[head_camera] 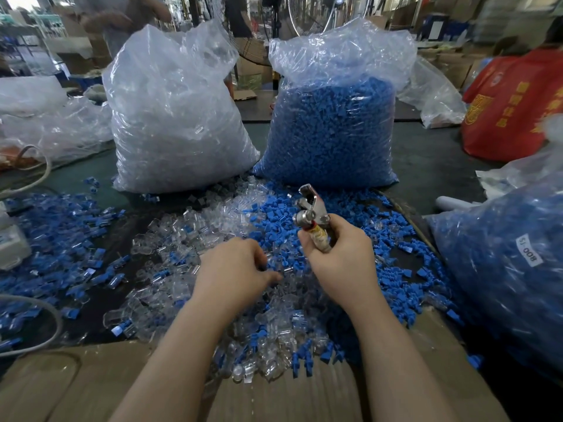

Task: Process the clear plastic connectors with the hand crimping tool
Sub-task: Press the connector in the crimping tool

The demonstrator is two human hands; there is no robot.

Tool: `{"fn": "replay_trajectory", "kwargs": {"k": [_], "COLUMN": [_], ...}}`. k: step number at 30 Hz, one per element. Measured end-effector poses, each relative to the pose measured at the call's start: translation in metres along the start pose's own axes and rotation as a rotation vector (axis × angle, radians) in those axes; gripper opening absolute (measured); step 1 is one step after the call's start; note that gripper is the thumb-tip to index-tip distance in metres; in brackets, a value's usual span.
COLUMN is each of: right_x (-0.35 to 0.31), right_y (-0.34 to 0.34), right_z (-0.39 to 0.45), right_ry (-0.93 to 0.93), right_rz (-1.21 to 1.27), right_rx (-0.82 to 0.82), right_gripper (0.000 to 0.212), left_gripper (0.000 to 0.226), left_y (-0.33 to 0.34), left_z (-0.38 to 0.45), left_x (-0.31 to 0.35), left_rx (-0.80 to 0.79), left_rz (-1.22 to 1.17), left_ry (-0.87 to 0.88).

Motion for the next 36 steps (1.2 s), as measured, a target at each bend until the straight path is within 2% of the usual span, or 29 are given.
{"fn": "replay_trajectory", "kwargs": {"k": [2, 4, 8, 10, 14, 17, 26, 32, 36], "right_x": [0.000, 0.000, 0.000, 0.000, -0.001, -0.001, -0.007, -0.008, -0.008], "right_y": [0.000, 0.000, 0.000, 0.000, 0.000, 0.001, 0.001, 0.002, 0.001], "right_z": [0.000, 0.000, -0.001, -0.001, 0.000, 0.000, 0.000, -0.001, -0.001], "right_ry": [-0.003, -0.001, 0.006, 0.015, 0.006, 0.001, 0.004, 0.022, 0.030], "right_rz": [-0.001, 0.008, 0.019, 0.043, 0.082, 0.090, 0.210, 0.217, 0.225], "right_rx": [0.001, -0.003, -0.004, -0.005, 0.002, 0.005, -0.020, -0.035, -0.032], "right_gripper": [0.015, 0.014, 0.014, 0.015, 0.014, 0.012, 0.014, 0.013, 0.012], "left_gripper": [0.022, 0.019, 0.008, 0.009, 0.027, 0.037, 0.030, 0.020, 0.017], "left_y": [0.002, 0.004, 0.000, -0.005, -0.011, -0.011, -0.012, -0.012, -0.013], "left_z": [-0.001, 0.000, 0.001, -0.001, -0.002, -0.002, -0.001, -0.004, -0.005], "left_x": [0.002, 0.000, -0.002, 0.001, 0.002, 0.001, -0.004, 0.001, 0.003], "left_rx": [0.016, 0.018, 0.035, -0.018, -0.097, -0.153, -0.156, -0.002, 0.033], "left_rz": [0.039, -0.061, -0.536, -0.806, -1.258, -1.430, -1.462, -1.112, -1.055], "left_ry": [0.041, 0.042, -0.015, -0.037, -0.063, -0.066, -0.011, 0.055, 0.083]}}
Point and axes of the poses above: each hand's wrist, its own z-axis towards the middle knuckle, its own y-axis out of the palm, x = y × z, the point moved 1 cm from there along z, towards the middle knuckle, and after that the axes turned 2 degrees about z, right-handed, at the moved point
